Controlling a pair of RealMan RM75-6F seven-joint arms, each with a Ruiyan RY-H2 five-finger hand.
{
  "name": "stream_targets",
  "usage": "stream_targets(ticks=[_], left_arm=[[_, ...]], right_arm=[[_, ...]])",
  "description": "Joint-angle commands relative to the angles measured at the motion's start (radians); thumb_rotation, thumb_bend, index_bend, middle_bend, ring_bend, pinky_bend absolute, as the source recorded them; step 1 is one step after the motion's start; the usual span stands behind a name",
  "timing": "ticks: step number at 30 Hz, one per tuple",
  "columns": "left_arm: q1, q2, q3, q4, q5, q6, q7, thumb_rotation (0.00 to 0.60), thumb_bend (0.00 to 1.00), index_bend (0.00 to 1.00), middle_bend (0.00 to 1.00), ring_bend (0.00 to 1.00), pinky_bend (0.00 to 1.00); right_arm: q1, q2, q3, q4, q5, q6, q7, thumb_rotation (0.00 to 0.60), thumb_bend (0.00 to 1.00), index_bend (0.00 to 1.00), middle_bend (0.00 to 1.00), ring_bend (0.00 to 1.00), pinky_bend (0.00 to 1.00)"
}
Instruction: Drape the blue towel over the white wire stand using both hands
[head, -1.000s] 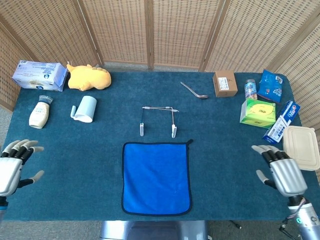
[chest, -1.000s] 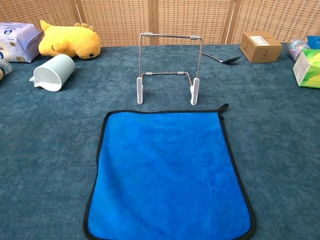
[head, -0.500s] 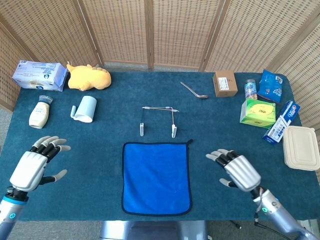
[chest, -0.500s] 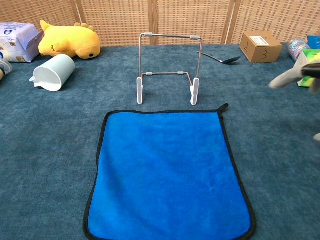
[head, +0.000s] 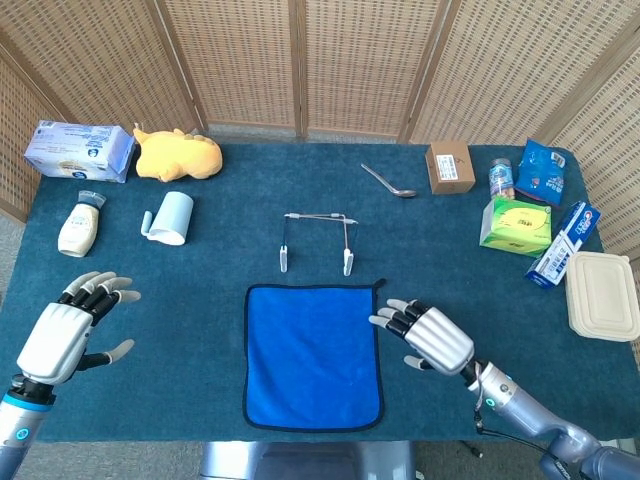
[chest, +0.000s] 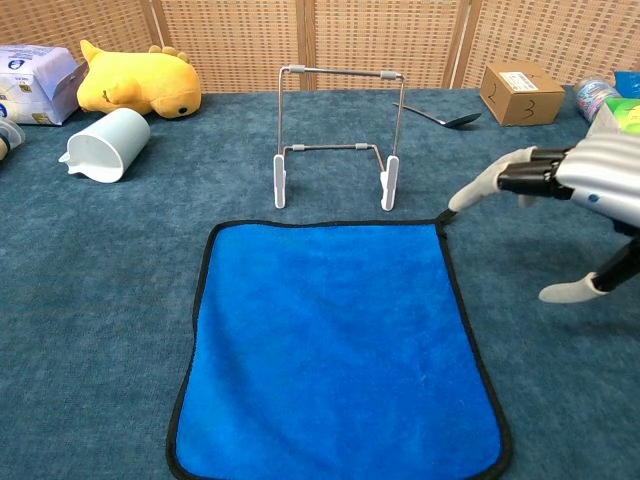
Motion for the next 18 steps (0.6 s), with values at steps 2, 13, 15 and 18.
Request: stream_targets(ticks=[2,13,15,18], left_arm=[[-0.002,0.002,0.002,-0.005,-0.004,-0.005,0.005,0.600,0.29,0.31,0.26,0.21,0.17],[-0.005,-0.009,0.007,-0.008,-0.022,-0.018,0.010,0.600,0.29,0.31,0.26,0.21,0.17],[-0.004,-0.011,0.009,-0.007,-0.024,-0.018,0.010,0.600,0.29,0.31,0.26,0.21,0.17],[-0.002,-0.012,0.011,-0.004,-0.025,-0.016,0.009,0.600,0.29,0.31,0.26,0.21,0.17]], right_arm=[[0.023,-0.043,-0.019,0.055,-0.007,0.000,0.024,0.600,0.08,0.20,0.25,0.20,0.39],[0.068,-0.138,-0.046,0.217,-0.013,0.024,0.079,0.600,0.08,0.20,0.24,0.19,0.38],[0.073,-0.148,-0.050,0.234,-0.010,0.026,0.086,0.600,0.07,0.20,0.24,0.19,0.37],[0.083,-0.163,-0.057,0.257,-0.003,0.024,0.096,0.600,0.07,0.20,0.24,0.18,0.37]])
